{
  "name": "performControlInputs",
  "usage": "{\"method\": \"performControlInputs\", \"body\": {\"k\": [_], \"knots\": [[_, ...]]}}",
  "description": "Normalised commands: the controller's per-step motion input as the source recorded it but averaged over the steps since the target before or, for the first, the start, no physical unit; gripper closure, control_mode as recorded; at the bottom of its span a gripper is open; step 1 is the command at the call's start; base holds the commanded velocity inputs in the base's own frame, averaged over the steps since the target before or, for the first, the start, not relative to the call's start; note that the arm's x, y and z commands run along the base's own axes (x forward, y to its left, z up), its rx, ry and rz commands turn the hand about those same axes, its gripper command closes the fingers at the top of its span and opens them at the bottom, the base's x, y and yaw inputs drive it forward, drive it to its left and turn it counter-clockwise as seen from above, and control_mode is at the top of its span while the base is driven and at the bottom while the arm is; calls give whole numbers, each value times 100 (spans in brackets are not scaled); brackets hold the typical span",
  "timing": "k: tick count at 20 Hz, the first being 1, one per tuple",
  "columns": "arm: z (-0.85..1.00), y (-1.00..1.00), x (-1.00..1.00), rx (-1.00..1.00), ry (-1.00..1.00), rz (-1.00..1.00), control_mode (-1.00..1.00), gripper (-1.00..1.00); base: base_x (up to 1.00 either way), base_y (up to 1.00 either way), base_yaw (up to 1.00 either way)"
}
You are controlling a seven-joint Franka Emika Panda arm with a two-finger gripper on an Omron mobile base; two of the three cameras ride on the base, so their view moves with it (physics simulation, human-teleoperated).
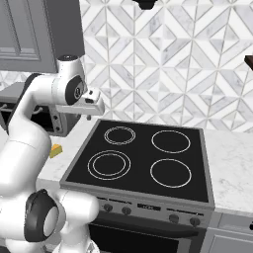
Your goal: Pick the measuring cup from the drawer and place it on the counter.
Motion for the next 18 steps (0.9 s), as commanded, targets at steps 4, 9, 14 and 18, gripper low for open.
{"method": "performControlInputs", "body": {"k": [4, 9, 14, 18], "knots": [[-24, 0, -28, 0, 0, 3, -100, -100, 0, 0, 0], [-60, -1, -46, 0, 0, 2, -100, -100, 0, 0, 0], [-73, -4, -48, 0, -6, 1, -100, -100, 0, 0, 0], [-70, 0, -35, 0, -3, 13, -100, -100, 0, 0, 0]]}}
